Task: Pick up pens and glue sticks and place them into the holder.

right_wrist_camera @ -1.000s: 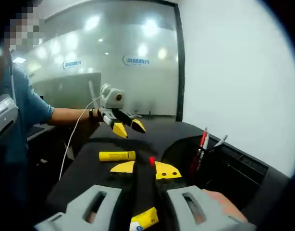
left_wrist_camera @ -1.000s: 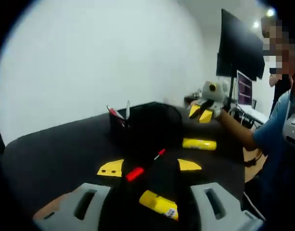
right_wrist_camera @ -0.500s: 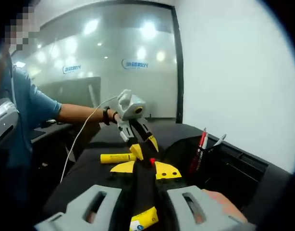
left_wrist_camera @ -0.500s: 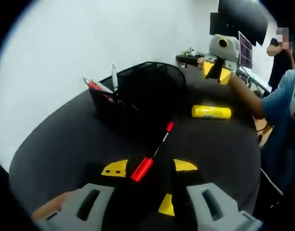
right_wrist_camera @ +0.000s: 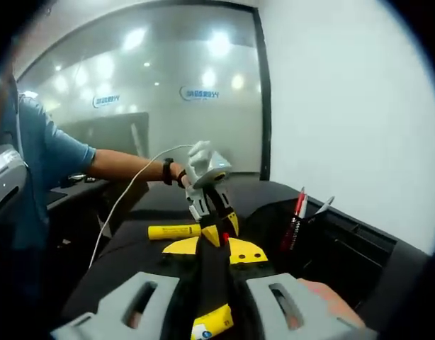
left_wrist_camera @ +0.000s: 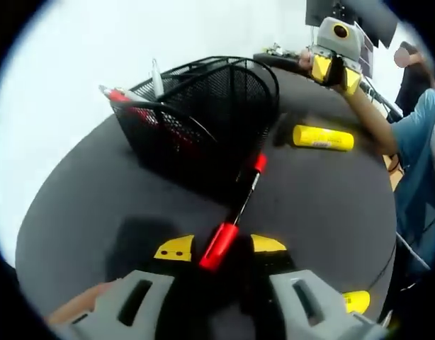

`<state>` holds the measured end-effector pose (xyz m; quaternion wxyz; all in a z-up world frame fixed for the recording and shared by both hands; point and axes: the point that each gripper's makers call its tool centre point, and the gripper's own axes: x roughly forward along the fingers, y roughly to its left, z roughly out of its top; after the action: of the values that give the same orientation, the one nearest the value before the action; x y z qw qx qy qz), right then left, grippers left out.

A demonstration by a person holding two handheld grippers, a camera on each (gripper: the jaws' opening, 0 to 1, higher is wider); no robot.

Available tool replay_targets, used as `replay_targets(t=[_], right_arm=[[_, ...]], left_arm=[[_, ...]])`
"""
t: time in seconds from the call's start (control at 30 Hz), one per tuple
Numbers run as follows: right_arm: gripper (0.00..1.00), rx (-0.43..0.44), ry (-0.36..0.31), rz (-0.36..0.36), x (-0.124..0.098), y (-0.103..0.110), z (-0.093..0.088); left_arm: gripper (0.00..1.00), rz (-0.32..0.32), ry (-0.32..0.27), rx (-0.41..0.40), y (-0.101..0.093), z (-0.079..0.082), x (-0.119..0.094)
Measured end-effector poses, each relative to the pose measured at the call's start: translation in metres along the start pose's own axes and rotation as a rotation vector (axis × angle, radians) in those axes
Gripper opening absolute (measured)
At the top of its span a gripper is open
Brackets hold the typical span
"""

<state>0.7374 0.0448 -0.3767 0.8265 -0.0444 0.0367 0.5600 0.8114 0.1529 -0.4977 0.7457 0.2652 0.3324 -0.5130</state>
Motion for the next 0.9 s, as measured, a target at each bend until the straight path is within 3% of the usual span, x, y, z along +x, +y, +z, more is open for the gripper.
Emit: replay_targets(t=[0.13,0.23,0.33,0.47,0.63,0.9], right_arm=[[0.11,0.006,-0.014,-0.002,-0.002,-0.001,0.003],[0.11,0.007,-0.016,-0.004,-0.003,-0.002,0.003],[0.11,0.008,-0.018,-0.005,-0.003,-0.002,0.003],[0.11,0.009,-0.018,-0.007,-0.004,-0.003,0.002],[0.11,0.029,-0.024,-0.014,-0.006,-0.009,0.000],[0.10,0.043,-0.036,-0.027,-0.008,-0.012,0.001]], left_arm=[[0.23,-0.009,0.003,-0.003,-0.009,-0.001,-0.002],[0.15,-0.002,0.016,0.019,-0.017,-0.004,-0.004],[0.13,0.005,0.030,0.058,-0.028,-0.003,-0.003],[0.10,0.032,0.053,0.093,-0.013,-0.003,-0.006],[0.04,0.064,0.024,0.126,-0.016,0.005,-0.020],[0.00,0.077,0.014,0.104,-0.016,-0.002,-0.023]])
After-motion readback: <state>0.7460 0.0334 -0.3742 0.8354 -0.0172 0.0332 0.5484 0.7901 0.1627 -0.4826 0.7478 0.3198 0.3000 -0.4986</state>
